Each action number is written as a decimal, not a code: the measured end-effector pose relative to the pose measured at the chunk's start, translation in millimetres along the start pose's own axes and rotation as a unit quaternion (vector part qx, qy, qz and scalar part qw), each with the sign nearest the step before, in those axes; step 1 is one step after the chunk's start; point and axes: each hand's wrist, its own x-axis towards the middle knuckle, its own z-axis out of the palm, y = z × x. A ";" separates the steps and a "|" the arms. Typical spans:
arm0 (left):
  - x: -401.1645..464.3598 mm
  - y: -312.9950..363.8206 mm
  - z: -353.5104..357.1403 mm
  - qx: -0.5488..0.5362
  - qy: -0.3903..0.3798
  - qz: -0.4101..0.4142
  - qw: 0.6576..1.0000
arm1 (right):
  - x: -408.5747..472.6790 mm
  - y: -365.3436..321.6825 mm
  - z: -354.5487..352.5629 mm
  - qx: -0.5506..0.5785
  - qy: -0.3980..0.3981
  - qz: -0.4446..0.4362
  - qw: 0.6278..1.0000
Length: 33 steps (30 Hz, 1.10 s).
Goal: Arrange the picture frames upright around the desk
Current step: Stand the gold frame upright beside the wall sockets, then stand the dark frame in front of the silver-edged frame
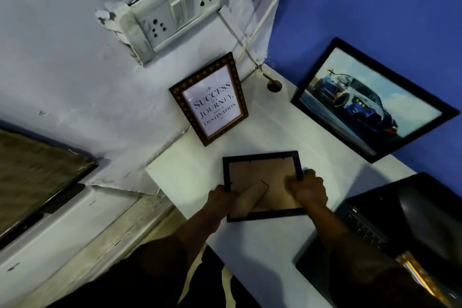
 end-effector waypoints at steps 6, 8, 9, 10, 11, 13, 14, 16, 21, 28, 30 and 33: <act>-14.0 -0.3 15.0 0.014 0.028 0.015 0.999 | 7.6 18.8 -13.8 0.049 -0.042 -0.028 0.997; -16.9 -3.9 14.6 0.016 0.028 0.022 0.999 | 3.0 18.0 -24.3 0.090 -0.058 -0.061 0.992; -18.8 -5.9 14.0 0.019 0.025 0.027 0.999 | 0.6 17.0 -29.7 0.109 -0.066 -0.070 0.989; -23.3 -6.7 13.2 0.024 0.020 0.036 0.999 | -0.7 15.1 -34.3 0.128 -0.075 -0.082 0.986; -29.1 -6.8 13.3 0.031 0.020 0.055 0.998 | -4.3 12.2 -39.7 0.144 -0.086 -0.095 0.981; -43.3 -6.0 14.4 0.059 0.024 0.101 0.993 | -13.7 4.7 -50.7 0.173 -0.099 -0.122 0.972; -47.4 -6.6 15.7 0.084 0.029 0.120 0.989 | -17.2 0.5 -54.0 0.182 -0.100 -0.134 0.969; -59.1 -6.8 16.9 0.182 0.035 0.172 0.967 | -32.6 -10.0 -66.2 0.191 -0.094 -0.157 0.964; -89.0 -6.5 18.0 0.349 0.136 0.348 0.859 | -62.1 -33.1 -88.9 0.221 -0.066 -0.179 0.957; -135.1 17.9 0.2 0.285 0.267 0.527 0.755 | -137.7 -51.8 -139.9 0.335 -0.015 -0.205 0.919; -148.6 25.6 -6.4 0.270 0.284 0.582 0.712 | -159.4 -52.0 -151.4 0.386 0.015 -0.208 0.899; -174.8 31.3 -18.6 0.232 0.274 0.623 0.695 | -193.3 -48.2 -165.1 0.443 0.039 -0.214 0.870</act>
